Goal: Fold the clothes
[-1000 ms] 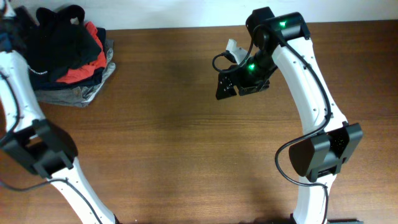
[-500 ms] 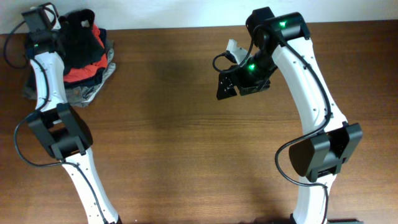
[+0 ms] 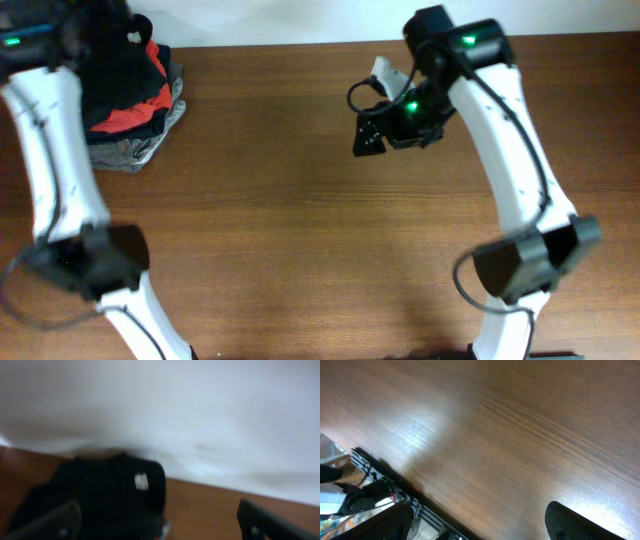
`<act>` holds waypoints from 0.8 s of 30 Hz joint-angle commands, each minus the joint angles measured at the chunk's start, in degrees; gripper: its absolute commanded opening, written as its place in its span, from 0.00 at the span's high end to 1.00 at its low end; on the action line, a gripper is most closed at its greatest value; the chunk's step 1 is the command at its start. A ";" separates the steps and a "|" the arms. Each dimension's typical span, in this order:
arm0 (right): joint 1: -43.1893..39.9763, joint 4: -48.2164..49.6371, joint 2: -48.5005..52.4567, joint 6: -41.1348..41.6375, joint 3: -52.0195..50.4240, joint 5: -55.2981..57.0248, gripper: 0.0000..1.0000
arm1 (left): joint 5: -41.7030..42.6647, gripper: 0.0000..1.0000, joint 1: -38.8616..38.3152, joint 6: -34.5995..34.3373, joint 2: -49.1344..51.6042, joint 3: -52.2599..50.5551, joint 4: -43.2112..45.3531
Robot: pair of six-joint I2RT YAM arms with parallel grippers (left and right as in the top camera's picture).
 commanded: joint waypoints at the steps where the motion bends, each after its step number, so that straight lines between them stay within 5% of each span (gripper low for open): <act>1: 0.07 -0.35 -10.36 3.26 2.05 1.73 0.11 | 6.05 0.01 0.37 -0.07 -9.22 1.07 -7.82; 5: 0.20 -0.35 -18.78 5.25 1.86 1.70 0.10 | 17.38 0.01 0.37 4.09 -16.28 1.07 -19.82; 12: 5.73 -0.35 -34.27 9.97 -3.67 6.71 0.09 | 22.73 0.01 -1.01 9.29 -23.08 1.07 -43.25; 21: 11.78 -0.33 -55.54 21.97 -20.87 19.45 0.09 | 22.36 0.01 -12.92 11.21 -34.77 -7.63 -44.57; 24: 11.78 -0.26 -62.31 22.23 -26.51 19.47 0.09 | 15.72 0.01 -19.58 9.53 -41.05 -13.35 -44.44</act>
